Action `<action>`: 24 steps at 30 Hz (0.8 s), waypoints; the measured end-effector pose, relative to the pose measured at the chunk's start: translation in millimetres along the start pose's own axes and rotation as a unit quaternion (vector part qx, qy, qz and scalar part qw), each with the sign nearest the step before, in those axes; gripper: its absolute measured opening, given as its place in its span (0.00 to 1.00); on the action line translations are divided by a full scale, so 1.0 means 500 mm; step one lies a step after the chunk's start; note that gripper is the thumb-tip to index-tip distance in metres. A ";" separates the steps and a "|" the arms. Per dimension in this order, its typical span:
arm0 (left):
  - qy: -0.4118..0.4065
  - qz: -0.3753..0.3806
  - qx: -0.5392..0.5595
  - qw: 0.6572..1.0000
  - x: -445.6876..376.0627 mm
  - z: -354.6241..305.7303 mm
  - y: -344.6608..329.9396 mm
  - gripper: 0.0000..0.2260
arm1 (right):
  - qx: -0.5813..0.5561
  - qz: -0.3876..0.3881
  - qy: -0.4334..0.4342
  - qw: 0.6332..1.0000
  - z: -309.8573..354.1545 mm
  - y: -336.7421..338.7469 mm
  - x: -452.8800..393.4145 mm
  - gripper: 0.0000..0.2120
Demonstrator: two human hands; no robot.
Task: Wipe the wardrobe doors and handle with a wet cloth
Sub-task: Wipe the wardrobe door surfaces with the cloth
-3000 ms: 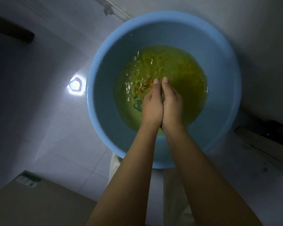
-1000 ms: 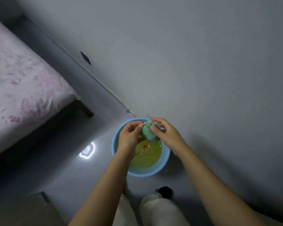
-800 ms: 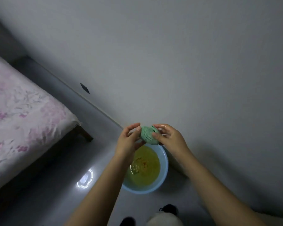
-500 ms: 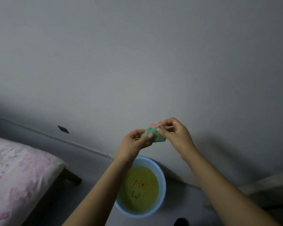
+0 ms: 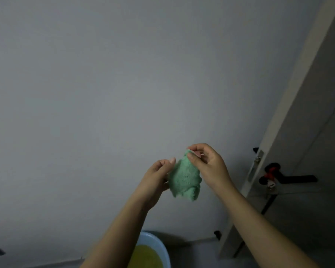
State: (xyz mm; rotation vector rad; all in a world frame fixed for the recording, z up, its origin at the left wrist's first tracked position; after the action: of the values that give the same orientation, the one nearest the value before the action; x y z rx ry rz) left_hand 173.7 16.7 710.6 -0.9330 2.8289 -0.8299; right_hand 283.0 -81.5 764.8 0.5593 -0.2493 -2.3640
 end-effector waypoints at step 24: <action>-0.056 0.107 -0.022 0.992 0.038 0.158 -0.747 0.07 | 0.124 -0.166 0.068 0.976 -0.006 0.767 0.155 0.07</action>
State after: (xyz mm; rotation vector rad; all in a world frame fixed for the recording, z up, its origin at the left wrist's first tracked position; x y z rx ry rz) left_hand 375.5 -283.5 834.0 -0.6421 2.7954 -0.6700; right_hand 455.4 -419.3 860.6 0.9411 -0.4200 -2.6185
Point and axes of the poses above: each hand's wrist, its own x-axis away from the middle knuckle, its own y-axis out of the back of the hand, z = x × y, the point moved 8 cm from there along -x, towards the middle knuckle, and after that the axes turned 14 degrees about x, right-handed, at the moved point
